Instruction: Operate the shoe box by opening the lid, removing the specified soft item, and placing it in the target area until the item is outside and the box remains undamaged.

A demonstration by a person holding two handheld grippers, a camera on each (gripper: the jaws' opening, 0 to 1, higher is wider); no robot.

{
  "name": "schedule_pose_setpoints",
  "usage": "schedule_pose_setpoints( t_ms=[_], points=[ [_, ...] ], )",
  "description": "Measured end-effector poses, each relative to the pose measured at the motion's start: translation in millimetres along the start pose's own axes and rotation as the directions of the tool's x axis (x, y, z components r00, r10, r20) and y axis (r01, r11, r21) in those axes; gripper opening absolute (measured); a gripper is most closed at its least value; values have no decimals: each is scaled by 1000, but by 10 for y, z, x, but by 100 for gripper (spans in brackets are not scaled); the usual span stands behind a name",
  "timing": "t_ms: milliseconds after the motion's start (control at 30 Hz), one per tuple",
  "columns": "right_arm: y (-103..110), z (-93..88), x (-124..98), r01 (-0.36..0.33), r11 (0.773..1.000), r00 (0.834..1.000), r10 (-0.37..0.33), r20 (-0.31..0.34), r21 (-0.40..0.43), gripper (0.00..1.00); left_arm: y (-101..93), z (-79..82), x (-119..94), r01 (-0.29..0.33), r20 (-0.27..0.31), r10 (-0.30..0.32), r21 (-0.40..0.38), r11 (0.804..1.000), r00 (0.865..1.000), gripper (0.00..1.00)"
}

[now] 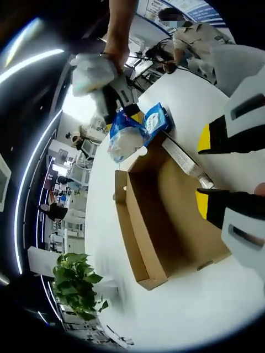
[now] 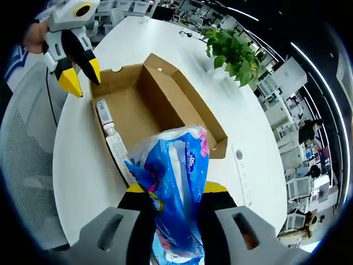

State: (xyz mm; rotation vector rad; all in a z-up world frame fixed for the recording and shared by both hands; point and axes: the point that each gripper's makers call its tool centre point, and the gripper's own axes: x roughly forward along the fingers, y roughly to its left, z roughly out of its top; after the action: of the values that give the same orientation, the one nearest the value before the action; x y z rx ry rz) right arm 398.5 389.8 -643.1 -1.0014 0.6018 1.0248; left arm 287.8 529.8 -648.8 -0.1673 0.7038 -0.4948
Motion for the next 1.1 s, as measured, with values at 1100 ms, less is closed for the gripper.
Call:
schedule_pose_setpoints(
  t_ms=[1100],
  points=[
    [-208, -1928, -615, 81, 980, 990, -57, -131, 183, 26, -676, 242, 434, 23, -27, -21, 75, 997, 999, 25]
  ],
)
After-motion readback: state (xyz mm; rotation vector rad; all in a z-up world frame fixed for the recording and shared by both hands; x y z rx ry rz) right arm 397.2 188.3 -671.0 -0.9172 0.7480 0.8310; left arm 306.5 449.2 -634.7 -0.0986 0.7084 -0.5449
